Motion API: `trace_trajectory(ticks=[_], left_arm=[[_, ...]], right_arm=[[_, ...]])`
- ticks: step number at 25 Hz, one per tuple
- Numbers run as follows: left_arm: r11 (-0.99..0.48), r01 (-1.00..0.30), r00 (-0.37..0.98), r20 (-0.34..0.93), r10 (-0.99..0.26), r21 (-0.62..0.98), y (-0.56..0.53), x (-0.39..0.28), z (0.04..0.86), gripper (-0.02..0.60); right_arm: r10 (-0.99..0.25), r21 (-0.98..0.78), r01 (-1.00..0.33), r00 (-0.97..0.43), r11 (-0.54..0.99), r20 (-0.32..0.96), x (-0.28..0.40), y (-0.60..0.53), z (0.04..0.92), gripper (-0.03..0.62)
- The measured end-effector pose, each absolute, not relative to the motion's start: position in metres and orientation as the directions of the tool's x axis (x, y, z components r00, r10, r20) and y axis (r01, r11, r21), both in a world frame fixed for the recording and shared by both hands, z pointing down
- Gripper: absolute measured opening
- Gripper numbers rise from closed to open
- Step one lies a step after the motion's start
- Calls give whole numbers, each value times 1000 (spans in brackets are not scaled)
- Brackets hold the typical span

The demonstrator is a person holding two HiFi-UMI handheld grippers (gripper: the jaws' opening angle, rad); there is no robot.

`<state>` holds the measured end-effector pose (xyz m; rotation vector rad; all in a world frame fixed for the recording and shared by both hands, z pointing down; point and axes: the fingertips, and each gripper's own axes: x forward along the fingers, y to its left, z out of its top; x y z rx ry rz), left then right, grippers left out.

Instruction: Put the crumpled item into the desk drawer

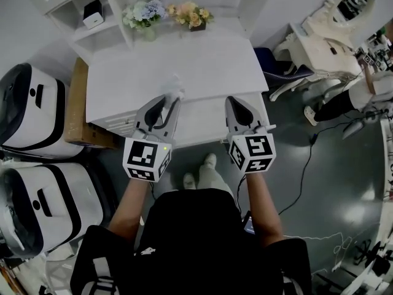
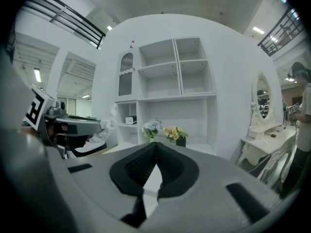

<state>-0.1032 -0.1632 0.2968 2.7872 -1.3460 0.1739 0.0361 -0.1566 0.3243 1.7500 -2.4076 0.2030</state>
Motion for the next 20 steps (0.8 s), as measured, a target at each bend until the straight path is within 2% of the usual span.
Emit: trace_trajectory(ticks=[13, 20], left_arm=[[-611, -791, 604, 158, -781, 4, -201, -76, 319, 75], [-606, -795, 592, 222, -775, 4, -224, -59, 354, 75]], right_arm=[[-905, -41, -941, -335, 336, 261, 58, -205, 351, -5], [-884, -58, -939, -340, 340, 321, 70, -226, 380, -5]])
